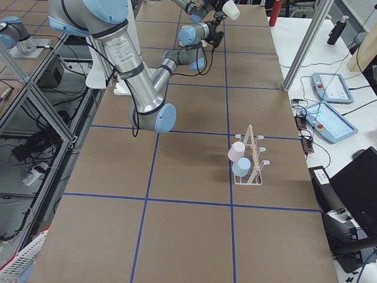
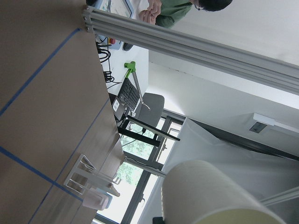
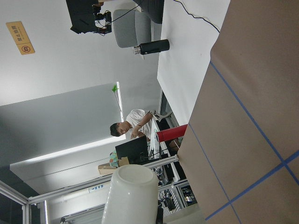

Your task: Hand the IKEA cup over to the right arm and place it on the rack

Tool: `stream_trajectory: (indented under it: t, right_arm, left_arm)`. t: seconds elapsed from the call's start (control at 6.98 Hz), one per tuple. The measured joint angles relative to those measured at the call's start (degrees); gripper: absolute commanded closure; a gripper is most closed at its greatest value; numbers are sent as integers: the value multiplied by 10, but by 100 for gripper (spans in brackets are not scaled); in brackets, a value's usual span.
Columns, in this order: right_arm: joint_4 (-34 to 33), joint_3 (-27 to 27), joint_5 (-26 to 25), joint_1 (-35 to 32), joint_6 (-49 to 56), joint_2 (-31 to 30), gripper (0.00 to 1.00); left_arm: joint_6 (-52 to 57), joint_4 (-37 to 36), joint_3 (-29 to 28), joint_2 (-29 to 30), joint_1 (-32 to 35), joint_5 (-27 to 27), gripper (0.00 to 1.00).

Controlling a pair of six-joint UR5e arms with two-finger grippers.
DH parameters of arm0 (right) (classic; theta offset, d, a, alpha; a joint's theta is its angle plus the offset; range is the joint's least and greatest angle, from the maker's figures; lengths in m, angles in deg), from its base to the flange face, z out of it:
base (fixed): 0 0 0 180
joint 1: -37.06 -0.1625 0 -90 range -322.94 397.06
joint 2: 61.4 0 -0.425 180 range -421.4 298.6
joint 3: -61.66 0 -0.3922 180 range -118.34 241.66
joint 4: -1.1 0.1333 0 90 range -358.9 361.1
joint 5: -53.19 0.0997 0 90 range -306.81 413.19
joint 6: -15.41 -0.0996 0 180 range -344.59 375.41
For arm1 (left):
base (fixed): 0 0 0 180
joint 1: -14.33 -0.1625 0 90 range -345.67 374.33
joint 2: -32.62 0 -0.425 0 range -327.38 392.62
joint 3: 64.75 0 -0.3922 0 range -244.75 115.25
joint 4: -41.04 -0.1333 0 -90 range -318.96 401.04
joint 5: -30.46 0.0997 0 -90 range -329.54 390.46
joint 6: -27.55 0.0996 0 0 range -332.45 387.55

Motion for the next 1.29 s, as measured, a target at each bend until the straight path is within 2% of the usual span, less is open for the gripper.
stream_trajectory:
  t: [0.43, 1.29]
  right_arm:
    - [3, 13, -16, 1, 5, -1, 0]
    - [33, 19, -30, 0, 62, 0, 0]
  left_arm:
    - [0, 3, 2, 33, -70, 62, 100]
    - [31, -1, -10, 51, -108, 93, 100]
